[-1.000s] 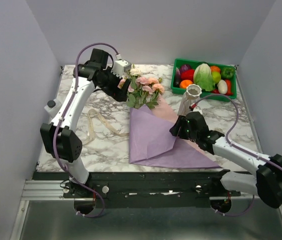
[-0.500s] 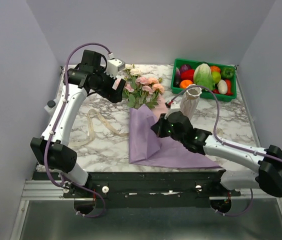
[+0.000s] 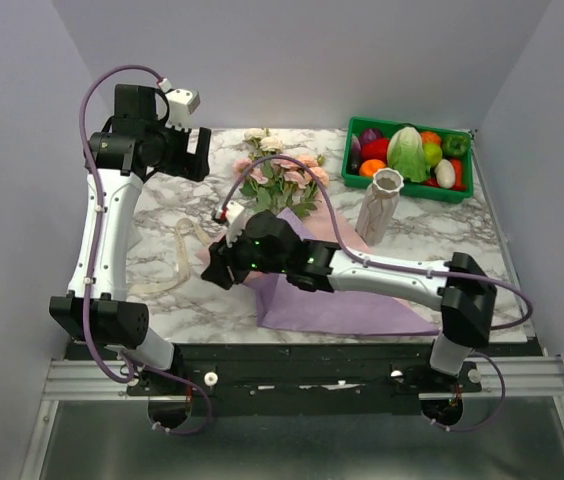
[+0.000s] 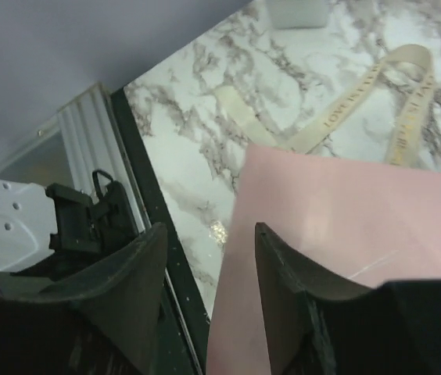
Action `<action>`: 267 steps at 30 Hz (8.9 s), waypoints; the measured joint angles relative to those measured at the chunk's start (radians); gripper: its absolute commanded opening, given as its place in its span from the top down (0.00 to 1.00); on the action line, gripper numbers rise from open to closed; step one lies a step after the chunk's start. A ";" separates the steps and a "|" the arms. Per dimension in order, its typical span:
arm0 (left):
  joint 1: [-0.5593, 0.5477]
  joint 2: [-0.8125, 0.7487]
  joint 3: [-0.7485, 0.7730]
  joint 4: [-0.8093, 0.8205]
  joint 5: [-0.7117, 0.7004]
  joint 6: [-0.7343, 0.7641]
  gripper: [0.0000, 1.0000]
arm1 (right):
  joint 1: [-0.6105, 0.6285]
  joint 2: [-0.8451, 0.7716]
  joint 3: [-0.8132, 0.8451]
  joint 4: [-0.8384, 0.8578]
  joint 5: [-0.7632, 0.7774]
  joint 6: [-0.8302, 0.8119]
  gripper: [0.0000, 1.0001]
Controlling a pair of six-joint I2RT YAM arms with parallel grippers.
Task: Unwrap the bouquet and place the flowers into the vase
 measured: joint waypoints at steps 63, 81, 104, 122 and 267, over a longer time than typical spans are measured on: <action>-0.276 0.407 -0.332 0.140 0.267 0.114 1.00 | -0.275 -0.992 -0.484 -0.192 0.526 0.039 0.79; -0.505 -0.152 -0.466 -0.218 0.611 0.650 0.99 | -0.296 -0.827 -0.447 -0.197 0.530 0.034 0.82; -0.735 -0.455 -0.296 -0.270 0.544 0.738 0.24 | -0.032 -0.644 -0.583 -0.322 0.121 0.108 0.97; -0.298 -0.232 -0.303 0.010 0.406 0.246 0.01 | -0.012 -0.667 -0.406 -0.562 0.276 0.063 0.34; -0.174 -0.259 -0.623 0.225 0.032 0.071 0.01 | -0.470 -0.427 -0.778 1.256 0.930 -0.748 0.26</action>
